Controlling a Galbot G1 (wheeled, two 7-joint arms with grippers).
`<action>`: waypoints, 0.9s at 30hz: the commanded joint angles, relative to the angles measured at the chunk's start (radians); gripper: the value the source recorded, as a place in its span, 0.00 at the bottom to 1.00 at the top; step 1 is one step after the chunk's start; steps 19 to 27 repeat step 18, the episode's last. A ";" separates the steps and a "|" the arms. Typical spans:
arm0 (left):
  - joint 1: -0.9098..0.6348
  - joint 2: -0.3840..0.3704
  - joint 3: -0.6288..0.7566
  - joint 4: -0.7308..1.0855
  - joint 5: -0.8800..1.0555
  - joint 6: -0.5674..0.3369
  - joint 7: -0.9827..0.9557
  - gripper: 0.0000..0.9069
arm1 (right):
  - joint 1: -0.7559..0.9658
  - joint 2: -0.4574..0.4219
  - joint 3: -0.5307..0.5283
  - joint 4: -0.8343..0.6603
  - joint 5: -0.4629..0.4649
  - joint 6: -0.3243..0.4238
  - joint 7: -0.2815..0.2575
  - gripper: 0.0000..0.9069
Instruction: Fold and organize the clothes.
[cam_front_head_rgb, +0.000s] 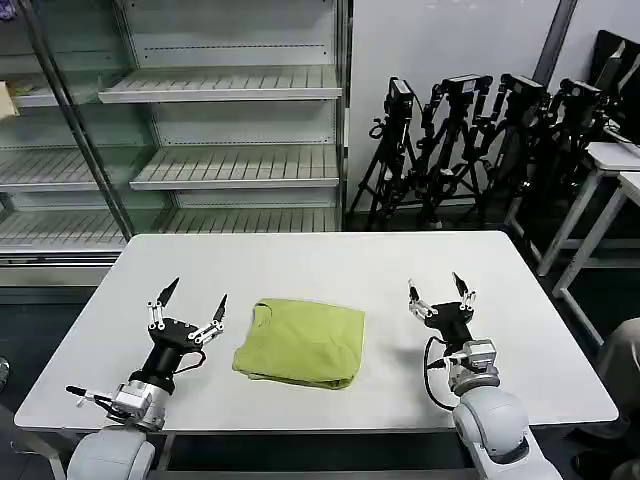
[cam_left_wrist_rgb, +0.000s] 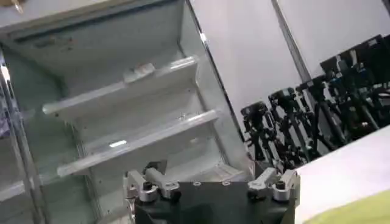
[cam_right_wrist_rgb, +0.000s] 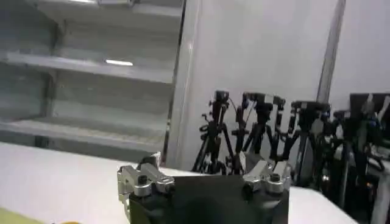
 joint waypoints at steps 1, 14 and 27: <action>0.020 -0.007 -0.052 -0.044 -0.006 -0.025 0.014 1.00 | 0.017 0.006 -0.022 0.004 -0.065 0.046 0.002 1.00; -0.022 -0.012 -0.068 0.003 0.022 -0.042 0.012 1.00 | 0.030 -0.005 -0.018 -0.039 -0.073 0.062 -0.003 1.00; -0.042 0.004 -0.060 0.029 0.017 -0.050 0.012 1.00 | 0.026 0.005 -0.020 -0.039 -0.081 0.068 -0.005 1.00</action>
